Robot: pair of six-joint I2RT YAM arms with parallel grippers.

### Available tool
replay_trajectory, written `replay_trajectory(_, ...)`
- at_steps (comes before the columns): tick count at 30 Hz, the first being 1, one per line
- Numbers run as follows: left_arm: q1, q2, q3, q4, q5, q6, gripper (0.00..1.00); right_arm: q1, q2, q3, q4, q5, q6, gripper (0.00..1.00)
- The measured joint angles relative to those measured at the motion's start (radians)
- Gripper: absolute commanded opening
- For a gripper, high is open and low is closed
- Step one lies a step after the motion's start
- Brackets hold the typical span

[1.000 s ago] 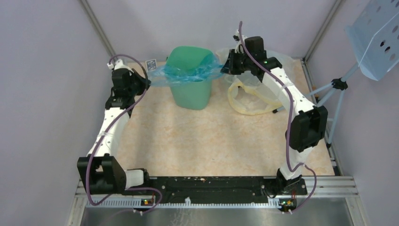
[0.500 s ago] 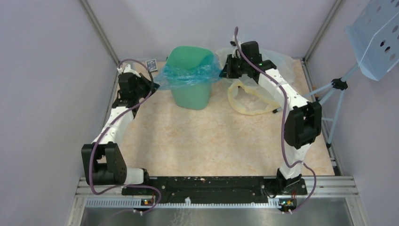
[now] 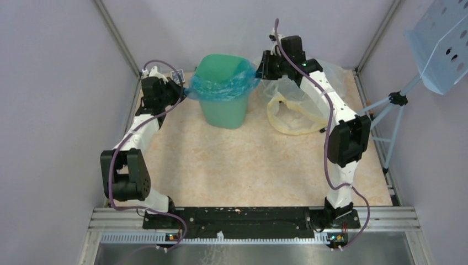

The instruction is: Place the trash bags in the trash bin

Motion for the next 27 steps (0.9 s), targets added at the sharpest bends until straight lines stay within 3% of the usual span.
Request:
replay_trajectory(2,0.000,0.014,0.035,0.006,0.005,0.009,0.37,0.000,0.010,0.050,-0.008,0.006,-0.001,0.37)
replay_trajectory(5,0.000,0.035,0.073,0.027,0.023,0.014,0.45,0.000,0.026,0.106,-0.005,0.006,-0.001,0.39)
replay_trajectory(13,0.006,0.117,0.113,0.084,0.120,-0.030,0.52,0.000,0.119,0.179,0.003,-0.061,0.047,0.53)
replay_trajectory(16,0.014,0.145,0.114,0.092,0.154,-0.056,0.50,0.000,0.132,0.179,0.002,-0.073,0.068,0.52)
replay_trajectory(19,0.019,0.162,0.114,0.105,0.185,-0.078,0.48,0.003,0.147,0.216,-0.026,-0.068,0.077,0.43)
replay_trajectory(25,0.021,0.171,0.114,0.118,0.250,-0.109,0.48,0.022,0.187,0.330,-0.125,-0.010,0.069,0.43)
replay_trajectory(27,0.021,0.171,0.114,0.126,0.268,-0.117,0.48,0.034,0.203,0.367,-0.159,0.016,0.063,0.38)
